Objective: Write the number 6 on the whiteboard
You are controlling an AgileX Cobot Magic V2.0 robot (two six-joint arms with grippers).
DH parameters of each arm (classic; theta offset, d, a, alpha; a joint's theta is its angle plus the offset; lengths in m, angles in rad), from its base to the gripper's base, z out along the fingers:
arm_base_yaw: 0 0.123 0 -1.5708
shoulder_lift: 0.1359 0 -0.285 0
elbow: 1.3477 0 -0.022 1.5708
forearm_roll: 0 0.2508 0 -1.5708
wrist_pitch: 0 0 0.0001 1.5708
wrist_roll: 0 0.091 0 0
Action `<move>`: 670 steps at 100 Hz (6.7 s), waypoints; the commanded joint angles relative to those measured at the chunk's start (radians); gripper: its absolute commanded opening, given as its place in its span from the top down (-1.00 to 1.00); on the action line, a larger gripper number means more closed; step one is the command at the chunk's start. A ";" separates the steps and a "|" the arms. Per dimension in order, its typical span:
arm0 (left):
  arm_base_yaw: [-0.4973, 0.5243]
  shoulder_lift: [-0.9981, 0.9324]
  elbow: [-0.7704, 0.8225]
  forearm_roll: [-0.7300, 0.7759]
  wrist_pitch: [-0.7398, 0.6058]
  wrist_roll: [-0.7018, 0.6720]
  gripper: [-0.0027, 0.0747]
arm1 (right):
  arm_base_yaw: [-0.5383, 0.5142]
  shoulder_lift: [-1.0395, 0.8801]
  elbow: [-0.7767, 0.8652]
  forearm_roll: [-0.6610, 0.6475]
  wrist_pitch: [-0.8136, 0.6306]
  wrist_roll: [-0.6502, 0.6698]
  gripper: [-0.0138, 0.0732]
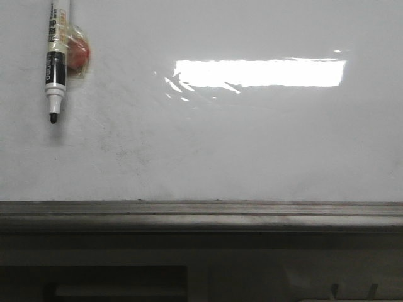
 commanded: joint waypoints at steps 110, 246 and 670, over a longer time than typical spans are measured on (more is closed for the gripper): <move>-0.039 0.603 -0.424 -0.770 0.496 0.686 -0.18 | 0.057 0.539 -0.467 0.309 0.397 -0.029 -0.46; -0.306 1.058 -0.674 -0.670 0.657 1.001 0.98 | 0.135 0.641 -0.586 0.635 0.562 -0.394 -0.32; -0.038 0.617 -0.611 -0.609 0.470 0.760 -0.34 | 0.540 1.091 -0.931 0.607 0.506 -0.605 0.79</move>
